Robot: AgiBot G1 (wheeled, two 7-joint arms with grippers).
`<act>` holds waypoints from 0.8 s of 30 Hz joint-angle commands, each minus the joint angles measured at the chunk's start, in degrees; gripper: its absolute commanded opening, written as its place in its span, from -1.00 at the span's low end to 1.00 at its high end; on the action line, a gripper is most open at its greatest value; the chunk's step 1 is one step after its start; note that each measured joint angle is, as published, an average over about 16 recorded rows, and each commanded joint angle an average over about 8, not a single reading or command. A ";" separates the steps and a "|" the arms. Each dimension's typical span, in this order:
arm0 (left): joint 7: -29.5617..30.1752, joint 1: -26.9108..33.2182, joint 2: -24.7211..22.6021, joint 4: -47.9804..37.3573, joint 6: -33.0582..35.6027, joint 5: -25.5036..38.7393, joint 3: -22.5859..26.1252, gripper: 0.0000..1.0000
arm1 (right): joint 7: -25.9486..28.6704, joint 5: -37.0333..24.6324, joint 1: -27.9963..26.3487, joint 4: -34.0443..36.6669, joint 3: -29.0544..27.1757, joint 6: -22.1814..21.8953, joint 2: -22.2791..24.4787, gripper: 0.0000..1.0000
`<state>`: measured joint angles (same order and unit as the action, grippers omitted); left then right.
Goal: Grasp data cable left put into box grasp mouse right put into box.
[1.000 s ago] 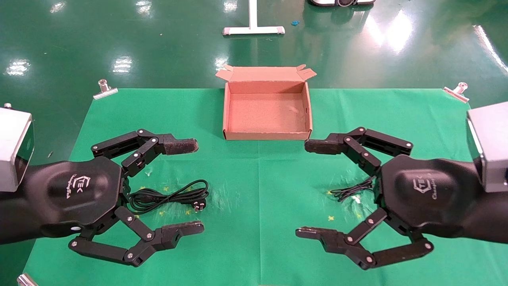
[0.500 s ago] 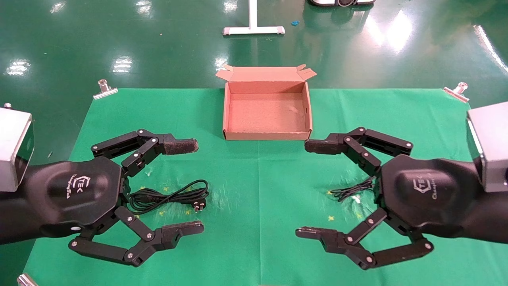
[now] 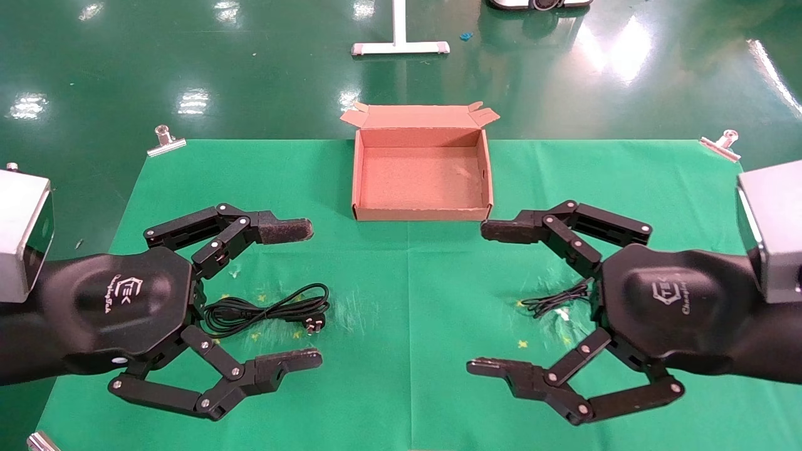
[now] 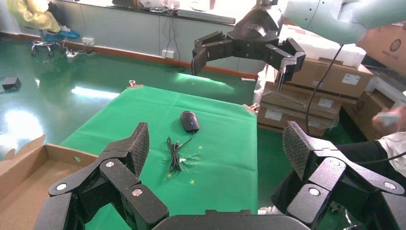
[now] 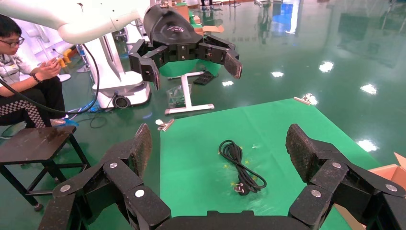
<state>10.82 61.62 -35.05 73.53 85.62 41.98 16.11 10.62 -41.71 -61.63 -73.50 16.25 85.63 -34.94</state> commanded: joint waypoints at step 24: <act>12.65 14.91 -5.08 3.55 -3.97 47.25 18.02 1.00 | -2.25 -7.23 2.03 3.89 2.67 -3.01 -0.75 1.00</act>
<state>23.42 75.26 -39.96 77.01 80.75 87.77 33.29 8.36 -48.56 -59.50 -69.22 18.79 82.85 -35.61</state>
